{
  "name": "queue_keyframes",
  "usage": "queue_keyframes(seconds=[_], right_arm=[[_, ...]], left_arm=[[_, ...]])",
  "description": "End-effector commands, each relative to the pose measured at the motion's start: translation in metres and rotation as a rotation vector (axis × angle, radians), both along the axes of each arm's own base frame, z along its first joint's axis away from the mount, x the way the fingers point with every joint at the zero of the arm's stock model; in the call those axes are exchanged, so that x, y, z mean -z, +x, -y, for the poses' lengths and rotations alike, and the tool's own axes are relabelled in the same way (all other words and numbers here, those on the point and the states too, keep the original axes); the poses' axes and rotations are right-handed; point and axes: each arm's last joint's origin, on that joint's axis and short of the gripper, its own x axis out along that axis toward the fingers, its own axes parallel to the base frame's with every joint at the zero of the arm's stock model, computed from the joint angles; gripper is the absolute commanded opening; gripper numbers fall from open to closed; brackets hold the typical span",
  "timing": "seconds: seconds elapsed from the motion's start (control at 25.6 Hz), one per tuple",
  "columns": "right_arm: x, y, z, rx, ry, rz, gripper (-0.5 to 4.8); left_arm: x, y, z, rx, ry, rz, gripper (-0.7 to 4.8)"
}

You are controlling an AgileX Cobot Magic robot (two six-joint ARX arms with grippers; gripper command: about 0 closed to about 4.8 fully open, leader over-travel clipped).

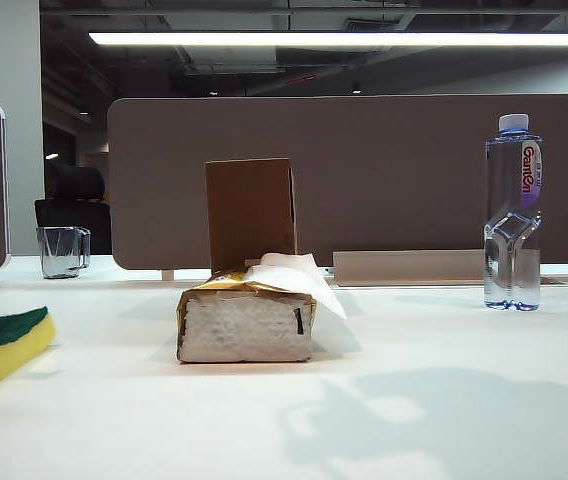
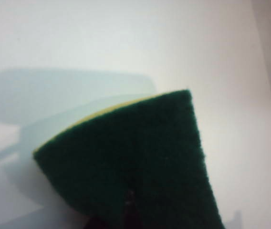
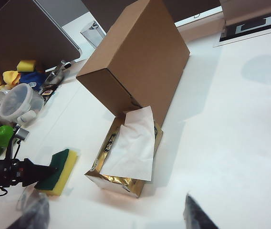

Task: Move the sponge from left to right to wipe the table, avoiding obstacles on the table, and finally reaching the bottle of mineral water.

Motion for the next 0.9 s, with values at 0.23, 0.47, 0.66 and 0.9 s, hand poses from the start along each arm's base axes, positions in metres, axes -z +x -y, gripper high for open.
queue_keyframes(seconds=[0.23,0.47,0.66,0.9], right_arm=[[-0.004,0.000,0.000,-0.012,0.004,0.024,3.64],[-0.005,-0.003,0.000,-0.020,0.007,0.034,3.64],[-0.007,-0.008,0.000,-0.020,0.009,0.056,3.64],[-0.007,-0.008,0.000,-0.023,0.010,0.058,3.64]], left_arm=[[-0.010,-0.024,0.004,-0.006,0.005,-0.021,-0.06],[0.002,-0.037,0.004,-0.043,0.002,-0.066,-0.06],[0.013,-0.049,0.005,-0.055,-0.006,-0.083,-0.06],[0.016,-0.071,0.006,-0.060,-0.010,-0.058,-0.06]])
